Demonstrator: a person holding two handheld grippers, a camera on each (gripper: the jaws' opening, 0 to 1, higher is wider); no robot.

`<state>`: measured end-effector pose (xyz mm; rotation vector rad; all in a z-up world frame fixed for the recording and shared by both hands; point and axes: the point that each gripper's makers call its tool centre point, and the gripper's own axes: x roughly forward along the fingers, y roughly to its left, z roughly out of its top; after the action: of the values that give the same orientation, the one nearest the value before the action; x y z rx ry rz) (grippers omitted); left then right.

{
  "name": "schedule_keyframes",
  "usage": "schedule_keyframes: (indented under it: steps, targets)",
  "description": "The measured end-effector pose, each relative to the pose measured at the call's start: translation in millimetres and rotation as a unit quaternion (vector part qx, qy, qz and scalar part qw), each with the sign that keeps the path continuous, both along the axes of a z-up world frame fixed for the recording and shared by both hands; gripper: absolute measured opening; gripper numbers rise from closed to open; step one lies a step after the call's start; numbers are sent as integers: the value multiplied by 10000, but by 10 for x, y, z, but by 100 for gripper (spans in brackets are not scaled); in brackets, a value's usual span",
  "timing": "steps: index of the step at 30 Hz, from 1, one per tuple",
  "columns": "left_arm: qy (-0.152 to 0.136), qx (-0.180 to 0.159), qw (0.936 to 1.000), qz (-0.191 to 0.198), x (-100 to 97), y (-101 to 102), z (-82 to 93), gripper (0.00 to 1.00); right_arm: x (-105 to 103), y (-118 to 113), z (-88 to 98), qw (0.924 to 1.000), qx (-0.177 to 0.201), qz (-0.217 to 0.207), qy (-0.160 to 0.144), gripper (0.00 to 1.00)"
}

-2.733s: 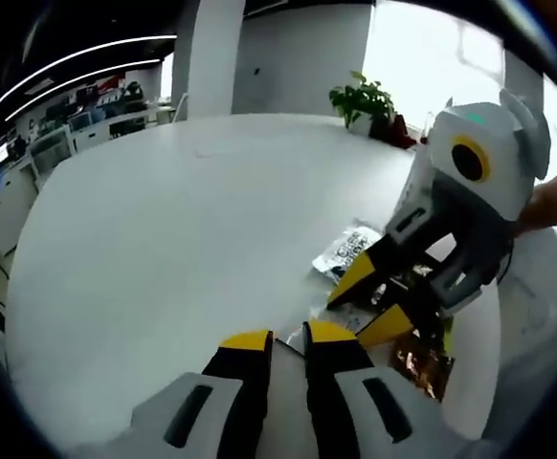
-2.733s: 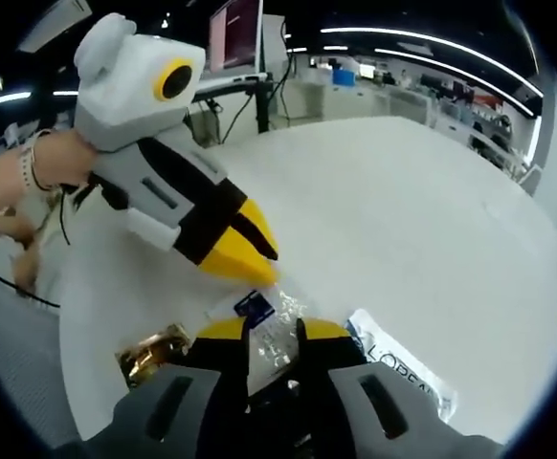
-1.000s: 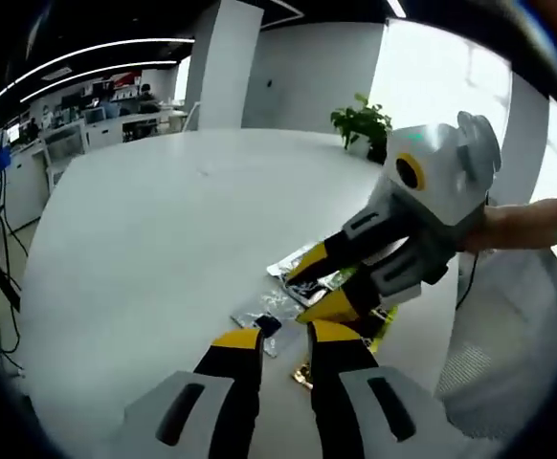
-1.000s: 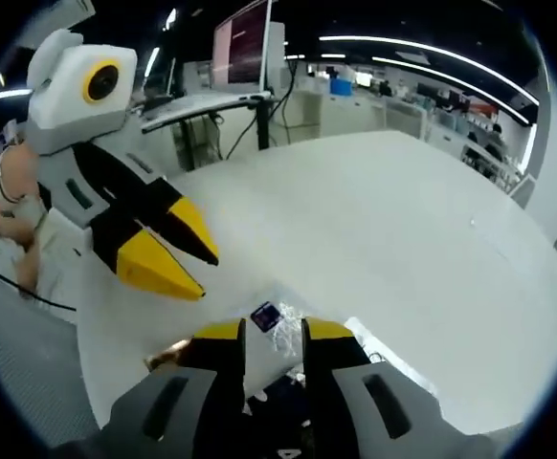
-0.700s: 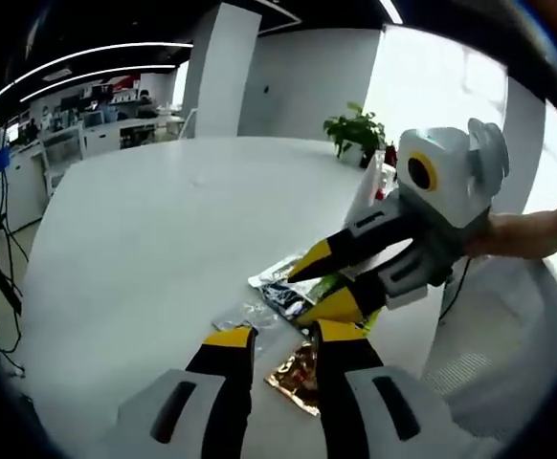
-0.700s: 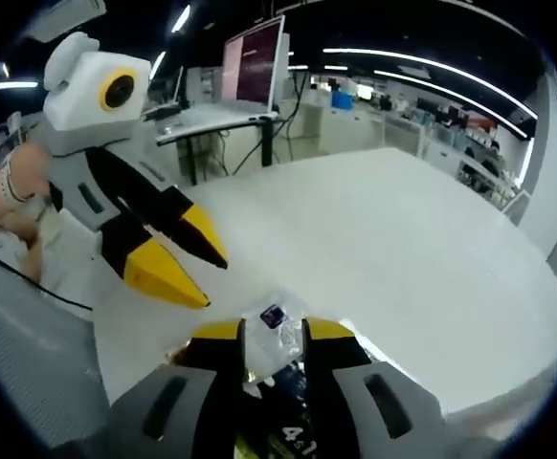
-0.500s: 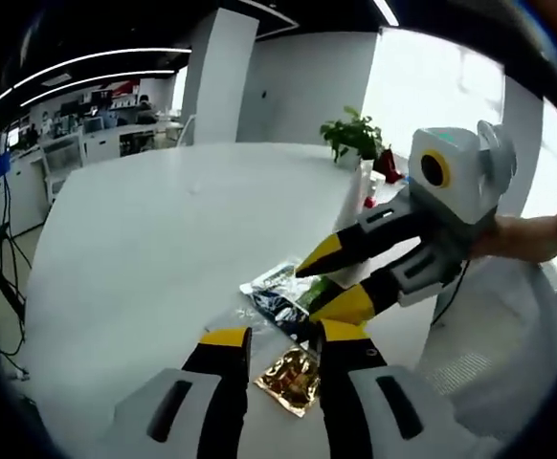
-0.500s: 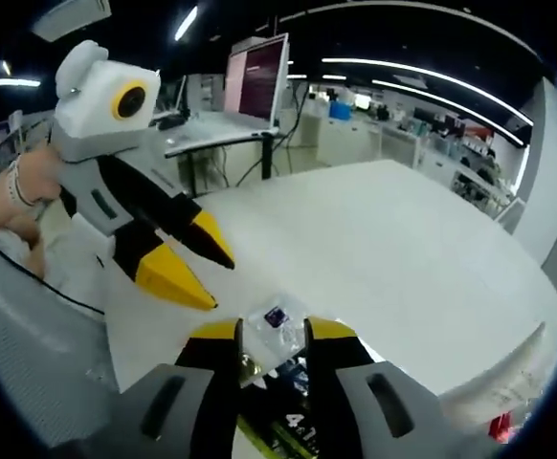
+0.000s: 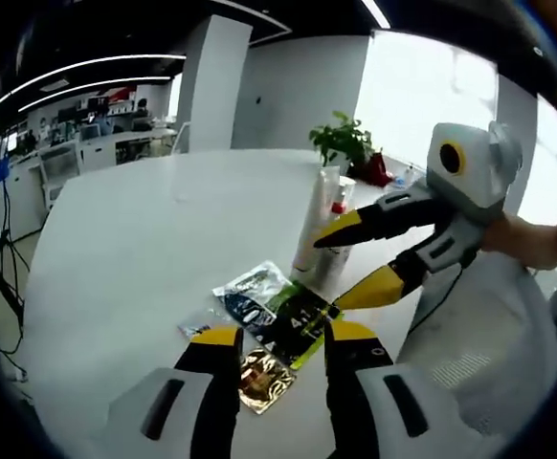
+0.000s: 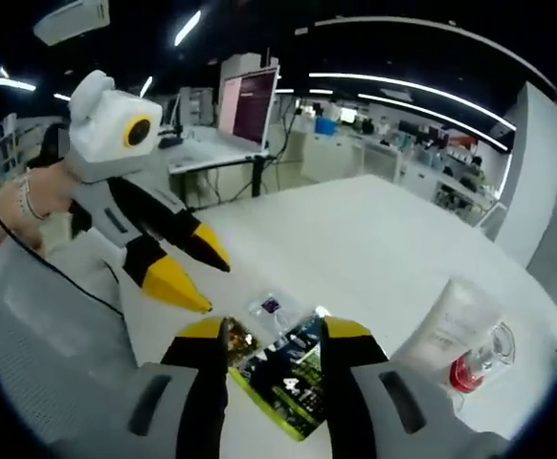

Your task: Arrange the skincare products in the storage area until every visible bottle or jar stands upright without overlapping.

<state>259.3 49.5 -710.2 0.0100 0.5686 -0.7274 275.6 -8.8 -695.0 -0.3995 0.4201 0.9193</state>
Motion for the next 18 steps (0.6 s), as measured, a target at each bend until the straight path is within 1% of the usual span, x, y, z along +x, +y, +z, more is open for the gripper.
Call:
schedule_keyframes:
  steps: [5,6,7,10,12,13,18]
  targets:
    - [-79,64,9999,56,-55,20,60,31,12,-207,104,9996,45,-235,-172,47]
    - [-84,65,9999,66,-61,22,68,31,25,-284,137,9990,47,-352,-265,48]
    - [-74,73,9999,88,-71,22,77,32,22,-301,141,9989,42,-368,-276,50]
    - [-116,123,9998,121,-88,12,93,35,1,-437,191,9979,99,-530,-362,56]
    - [-129,146,9997,139,-99,5,94,38,8,-521,197,9972,51,-620,-417,61]
    - [-123,162,9997,167,-101,3,89,40,26,-598,207,9962,29,-741,-457,64]
    - [-147,345,9993,89,-164,-41,78,48,53,-873,202,9931,62,-1101,-396,76]
